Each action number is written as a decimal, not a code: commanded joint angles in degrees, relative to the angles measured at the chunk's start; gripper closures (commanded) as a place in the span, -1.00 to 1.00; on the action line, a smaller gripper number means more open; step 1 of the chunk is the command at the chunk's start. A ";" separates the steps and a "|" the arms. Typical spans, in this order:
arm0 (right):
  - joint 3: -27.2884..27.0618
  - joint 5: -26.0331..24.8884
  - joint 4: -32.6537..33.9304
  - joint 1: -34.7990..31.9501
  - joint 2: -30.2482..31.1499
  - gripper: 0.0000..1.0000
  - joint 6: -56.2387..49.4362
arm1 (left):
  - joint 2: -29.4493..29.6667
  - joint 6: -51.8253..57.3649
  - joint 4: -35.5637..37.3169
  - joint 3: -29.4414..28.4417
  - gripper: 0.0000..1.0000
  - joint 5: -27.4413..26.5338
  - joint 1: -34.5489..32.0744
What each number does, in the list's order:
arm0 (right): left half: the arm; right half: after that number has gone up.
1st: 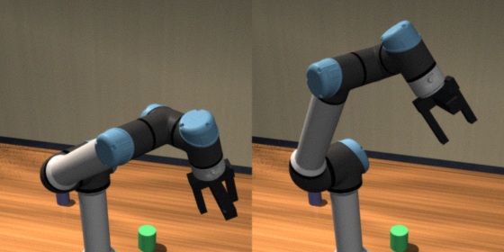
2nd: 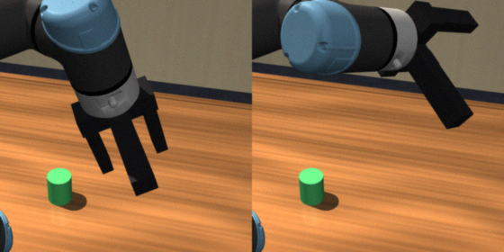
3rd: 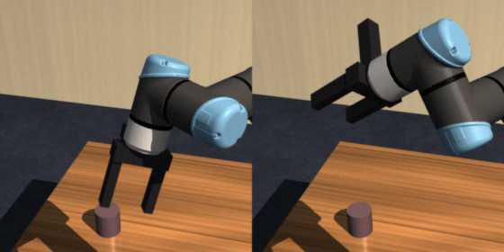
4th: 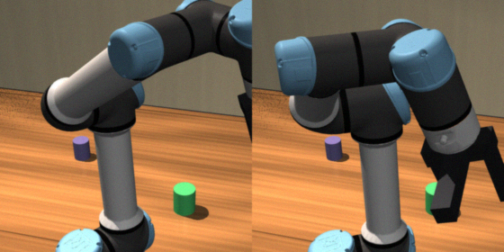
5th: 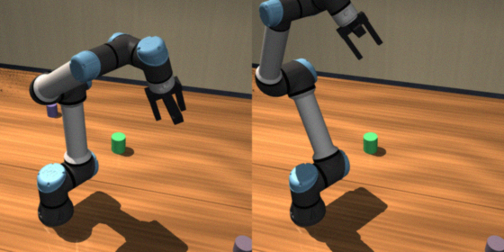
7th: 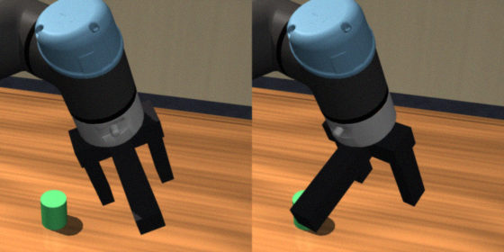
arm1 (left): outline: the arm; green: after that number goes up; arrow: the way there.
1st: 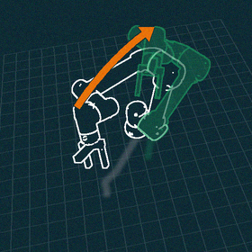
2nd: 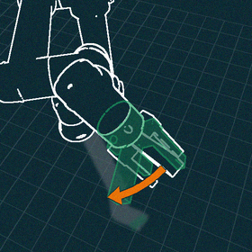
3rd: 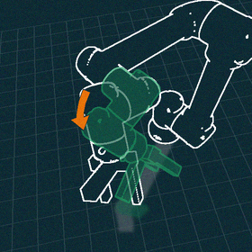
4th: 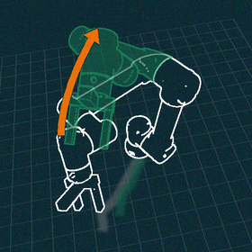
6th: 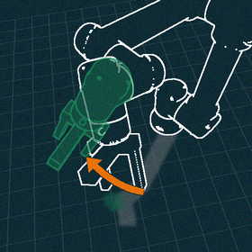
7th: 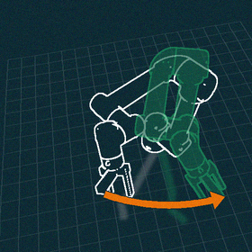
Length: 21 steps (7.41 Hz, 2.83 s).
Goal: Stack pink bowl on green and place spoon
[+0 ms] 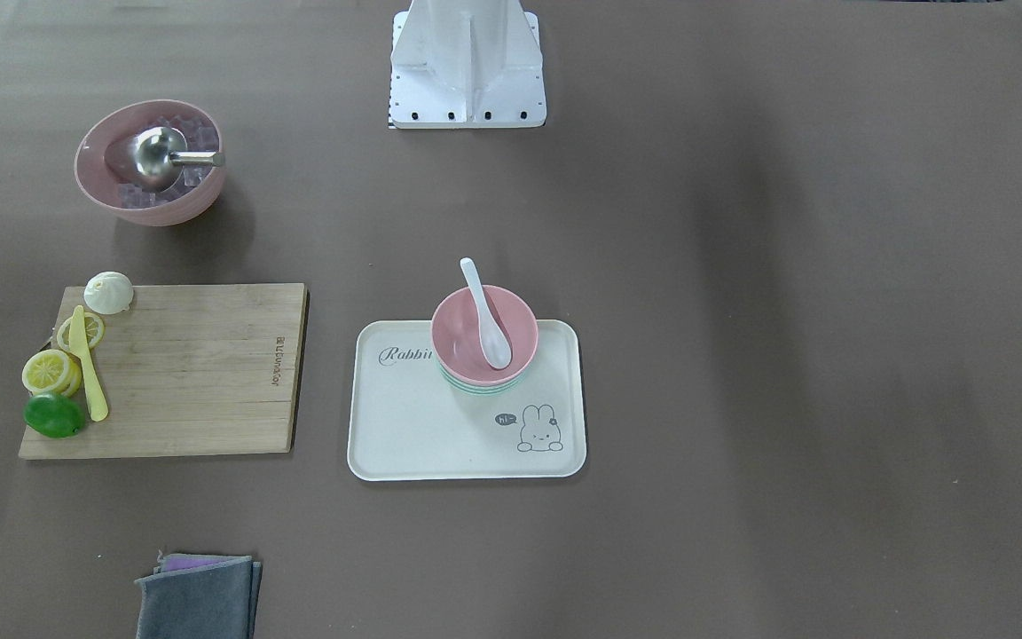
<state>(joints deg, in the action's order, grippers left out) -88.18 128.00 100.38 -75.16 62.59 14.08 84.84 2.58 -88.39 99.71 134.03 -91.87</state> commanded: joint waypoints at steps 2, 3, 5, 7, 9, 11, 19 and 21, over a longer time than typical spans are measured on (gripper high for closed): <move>-0.24 1.90 -1.66 -10.17 13.22 -1.00 -10.03 | -0.99 0.23 -0.37 2.68 -0.97 -1.92 0.02; -0.50 2.25 -6.55 -11.32 18.92 -1.00 -11.25 | -1.34 1.89 -0.29 3.20 -0.97 -1.23 0.02; -0.67 5.75 -17.80 -12.72 30.00 -1.00 -10.83 | -1.35 2.08 -0.29 3.47 -0.97 -1.22 0.02; -4.00 5.85 -18.56 -12.91 34.34 -1.00 -10.57 | -2.48 2.26 -0.64 3.30 -0.97 0.34 -0.24; -6.38 5.85 -18.56 -12.91 34.97 -1.00 -7.33 | -6.79 3.41 -5.65 4.08 -0.97 2.01 -0.24; -6.48 5.41 -18.64 -12.91 34.88 -1.00 -7.31 | -6.18 4.10 -3.90 4.34 -0.97 3.16 -0.32; -6.04 5.85 -18.56 -12.91 34.97 -1.00 -7.31 | -6.27 4.10 -6.27 2.94 -0.97 3.17 -0.24; -6.04 5.94 -18.56 -12.91 34.97 -1.00 -7.31 | -6.27 4.02 -6.09 2.94 -0.97 3.08 -0.24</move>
<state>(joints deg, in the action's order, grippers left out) -94.19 133.88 81.83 -88.07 97.55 6.77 78.61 6.63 -94.54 102.68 137.15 -92.11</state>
